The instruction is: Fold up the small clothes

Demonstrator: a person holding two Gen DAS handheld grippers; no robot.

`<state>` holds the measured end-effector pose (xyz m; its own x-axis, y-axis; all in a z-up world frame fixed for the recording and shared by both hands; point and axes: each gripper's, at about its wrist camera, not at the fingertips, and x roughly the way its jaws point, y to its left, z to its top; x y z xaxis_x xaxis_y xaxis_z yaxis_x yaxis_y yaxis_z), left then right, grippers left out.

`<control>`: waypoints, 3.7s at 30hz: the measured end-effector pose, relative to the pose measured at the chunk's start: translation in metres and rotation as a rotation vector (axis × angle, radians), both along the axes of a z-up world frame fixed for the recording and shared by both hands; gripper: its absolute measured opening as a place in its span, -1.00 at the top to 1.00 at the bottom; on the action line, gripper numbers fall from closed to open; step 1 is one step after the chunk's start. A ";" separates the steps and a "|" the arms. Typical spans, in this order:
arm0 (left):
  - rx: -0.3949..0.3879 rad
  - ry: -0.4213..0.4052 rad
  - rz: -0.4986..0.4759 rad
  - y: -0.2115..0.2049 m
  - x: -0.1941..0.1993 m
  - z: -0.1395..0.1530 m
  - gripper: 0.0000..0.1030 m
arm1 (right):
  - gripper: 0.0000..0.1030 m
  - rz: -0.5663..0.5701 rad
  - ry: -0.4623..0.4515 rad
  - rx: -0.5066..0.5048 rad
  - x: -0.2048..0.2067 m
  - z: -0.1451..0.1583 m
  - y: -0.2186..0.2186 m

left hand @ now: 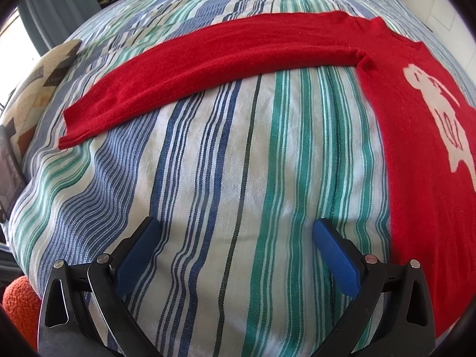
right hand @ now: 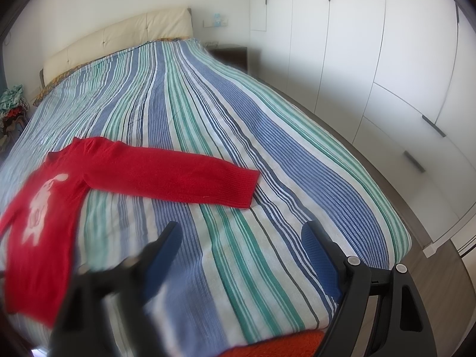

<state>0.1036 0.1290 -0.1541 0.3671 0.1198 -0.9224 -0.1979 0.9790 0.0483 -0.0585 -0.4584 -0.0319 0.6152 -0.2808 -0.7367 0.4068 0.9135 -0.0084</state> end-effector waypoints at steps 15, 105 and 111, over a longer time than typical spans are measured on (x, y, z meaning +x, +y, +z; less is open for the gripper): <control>-0.084 -0.227 0.012 0.007 -0.025 0.053 -0.98 | -0.66 0.046 0.077 0.152 0.014 -0.007 -0.013; -0.111 -0.152 0.083 0.019 -0.006 0.018 -0.98 | -1.00 0.203 0.120 0.079 0.127 -0.130 0.088; -0.115 -0.144 0.088 0.021 -0.007 0.017 -0.98 | -1.00 0.204 0.120 0.076 0.127 -0.130 0.089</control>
